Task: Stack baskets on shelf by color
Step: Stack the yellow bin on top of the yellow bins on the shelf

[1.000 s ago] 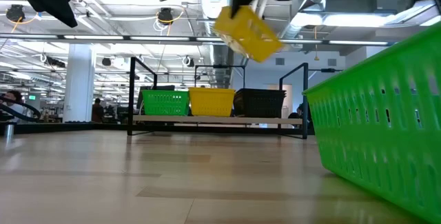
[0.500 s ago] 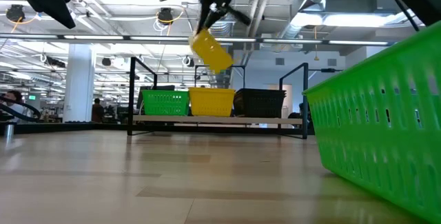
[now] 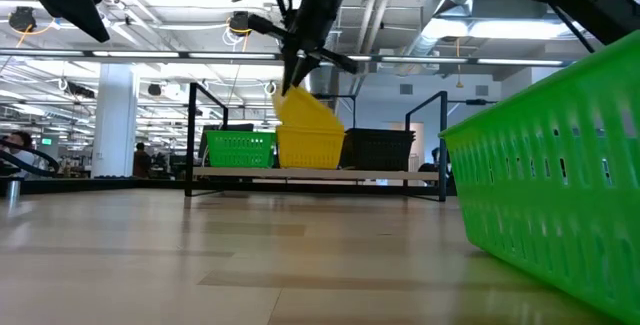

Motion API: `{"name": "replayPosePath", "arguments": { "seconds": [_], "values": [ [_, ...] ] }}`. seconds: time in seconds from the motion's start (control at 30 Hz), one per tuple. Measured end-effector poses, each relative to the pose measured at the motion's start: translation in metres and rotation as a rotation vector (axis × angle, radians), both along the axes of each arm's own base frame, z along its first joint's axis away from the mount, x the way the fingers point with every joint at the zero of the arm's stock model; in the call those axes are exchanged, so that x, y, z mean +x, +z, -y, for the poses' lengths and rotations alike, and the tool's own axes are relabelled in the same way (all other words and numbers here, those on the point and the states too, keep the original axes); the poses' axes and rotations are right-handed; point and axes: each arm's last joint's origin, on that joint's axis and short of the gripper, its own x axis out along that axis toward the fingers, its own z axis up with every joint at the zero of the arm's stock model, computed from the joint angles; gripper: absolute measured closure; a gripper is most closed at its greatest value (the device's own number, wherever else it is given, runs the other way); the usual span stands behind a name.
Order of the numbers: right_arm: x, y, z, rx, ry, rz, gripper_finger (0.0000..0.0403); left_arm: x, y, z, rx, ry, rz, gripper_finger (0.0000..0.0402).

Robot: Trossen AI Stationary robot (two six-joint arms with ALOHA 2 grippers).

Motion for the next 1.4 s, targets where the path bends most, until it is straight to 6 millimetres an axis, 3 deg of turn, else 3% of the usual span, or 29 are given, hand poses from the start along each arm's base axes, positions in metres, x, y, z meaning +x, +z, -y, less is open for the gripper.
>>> {"name": "replayPosePath", "arguments": {
  "seconds": [0.47,0.77,1.0,1.4],
  "values": [
    [-0.013,-0.003,0.02,0.02,-0.023,-0.084,0.04,0.0,0.0,0.0,-0.001,0.001,0.0,0.0276],
    [-0.011,-0.003,0.014,0.043,0.091,-0.105,0.04,0.0,0.0,0.0,0.0,0.0,0.0,0.0276],
    [-0.02,-0.007,0.009,0.06,0.126,-0.217,0.04,0.0,0.0,0.0,-0.006,0.003,-0.001,0.0276],
    [-0.021,-0.007,0.016,0.003,0.274,-0.26,0.04,0.0,0.0,-0.001,-0.035,0.083,0.037,0.0276]
  ]
}}
